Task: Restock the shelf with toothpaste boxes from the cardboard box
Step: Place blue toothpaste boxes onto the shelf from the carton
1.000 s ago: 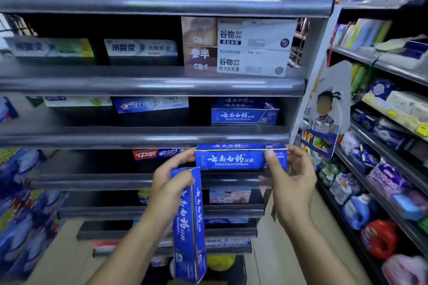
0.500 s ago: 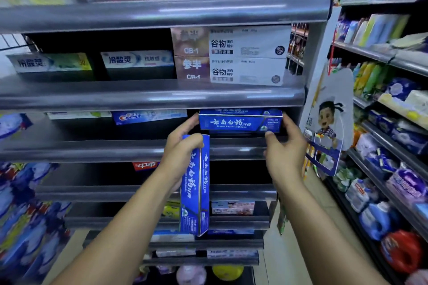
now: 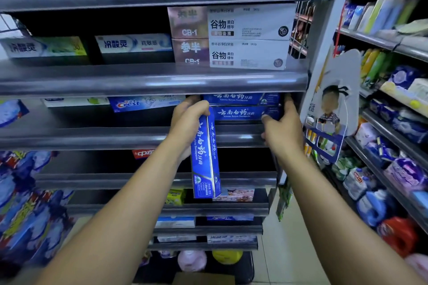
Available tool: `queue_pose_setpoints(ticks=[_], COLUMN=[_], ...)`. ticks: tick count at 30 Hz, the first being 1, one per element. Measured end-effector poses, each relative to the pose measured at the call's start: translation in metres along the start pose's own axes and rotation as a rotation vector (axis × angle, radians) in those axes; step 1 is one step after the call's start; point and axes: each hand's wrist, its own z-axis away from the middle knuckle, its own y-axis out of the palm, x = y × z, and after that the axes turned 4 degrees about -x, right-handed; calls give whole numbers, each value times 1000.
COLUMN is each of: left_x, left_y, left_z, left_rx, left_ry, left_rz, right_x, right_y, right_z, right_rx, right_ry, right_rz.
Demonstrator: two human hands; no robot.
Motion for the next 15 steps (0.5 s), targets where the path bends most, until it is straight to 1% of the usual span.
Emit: queue_pose_setpoints(ticks=[2, 4, 6, 8, 10, 12, 13, 14, 15], left_x=[1, 2, 4, 5, 6, 8, 10, 11, 11], left_y=[-2, -7, -12, -15, -14, -12, -11, -8, -6], left_z=[3, 6, 11, 15, 20, 22, 22, 22, 22], left_rx=[-87, -182, -227, -255, -312, -387, -410, -420, -417], left_ry=[19, 35, 24, -1, -39, -88, -107, -124, -141], left_rz=[43, 118, 194, 261, 347, 462, 508, 537, 555], right_x=[-1, -5, -9, -15, -18, -21, -22, -23, -24], right_y=[-4, -8, -9, -10, -11, -11, -10, -10, -10], right_z=[16, 38, 63, 82, 96, 106, 109, 112, 113], right_rx=[-52, -51, 52, 188, 368, 547, 595, 600, 561], right_ry=[-100, -150, -90, -6, 68, 179, 227, 261, 280], right_rz=[15, -55, -172, -231, -250, -272, -285, -311, -348])
